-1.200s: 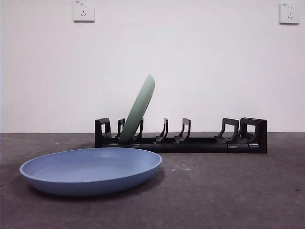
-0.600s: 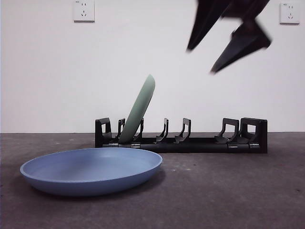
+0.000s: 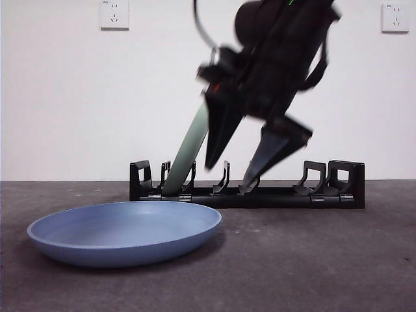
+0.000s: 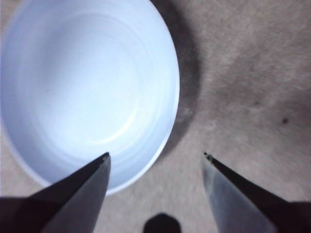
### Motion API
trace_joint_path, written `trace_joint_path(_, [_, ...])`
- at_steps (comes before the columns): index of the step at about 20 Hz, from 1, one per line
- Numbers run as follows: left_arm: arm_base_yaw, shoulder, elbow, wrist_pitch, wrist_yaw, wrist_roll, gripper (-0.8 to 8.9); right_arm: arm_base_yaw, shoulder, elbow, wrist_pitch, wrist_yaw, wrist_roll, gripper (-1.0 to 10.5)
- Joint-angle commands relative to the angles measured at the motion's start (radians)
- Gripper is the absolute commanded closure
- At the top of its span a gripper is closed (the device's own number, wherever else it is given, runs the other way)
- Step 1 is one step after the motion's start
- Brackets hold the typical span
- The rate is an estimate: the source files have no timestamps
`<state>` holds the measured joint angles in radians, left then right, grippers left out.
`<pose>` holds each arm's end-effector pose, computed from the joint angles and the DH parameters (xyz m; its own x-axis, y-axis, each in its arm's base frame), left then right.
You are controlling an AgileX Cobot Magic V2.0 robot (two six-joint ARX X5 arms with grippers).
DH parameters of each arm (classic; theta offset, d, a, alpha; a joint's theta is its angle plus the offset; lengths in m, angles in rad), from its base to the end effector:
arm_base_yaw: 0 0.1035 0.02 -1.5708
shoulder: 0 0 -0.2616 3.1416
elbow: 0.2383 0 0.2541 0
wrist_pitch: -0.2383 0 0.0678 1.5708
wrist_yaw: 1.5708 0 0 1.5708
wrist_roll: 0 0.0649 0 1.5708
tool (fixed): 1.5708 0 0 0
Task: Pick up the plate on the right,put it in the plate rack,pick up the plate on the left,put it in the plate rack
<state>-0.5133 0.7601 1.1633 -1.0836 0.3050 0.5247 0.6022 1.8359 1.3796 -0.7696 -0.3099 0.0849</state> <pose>0.1079 -0.0832 0.3542 0.4984 -0.6257 -0.6001 0.8559 0.4652 0.2259 0.3023 0.2318 0.1790 0.0926 0.4337 -0.8963 -0.5564 0.7690 0.3146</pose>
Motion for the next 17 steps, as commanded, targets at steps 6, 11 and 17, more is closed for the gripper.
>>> trace_joint_path(6, [-0.025, 0.014, -0.002, 0.004, 0.001, 0.019, 4.28, 0.027, 0.102, -0.010, 0.072, 0.031, 0.059, 6.3])
trace_joint_path(11, [-0.037, 0.014, -0.002, 0.004, 0.000, 0.021, 4.28, 0.027, 0.137, -0.010, 0.094, 0.031, 0.073, 6.4])
trace_joint_path(17, [-0.051, 0.018, -0.002, 0.003, -0.003, 0.023, 4.28, 0.028, 0.144, -0.010, 0.102, 0.032, 0.080, 8.6])
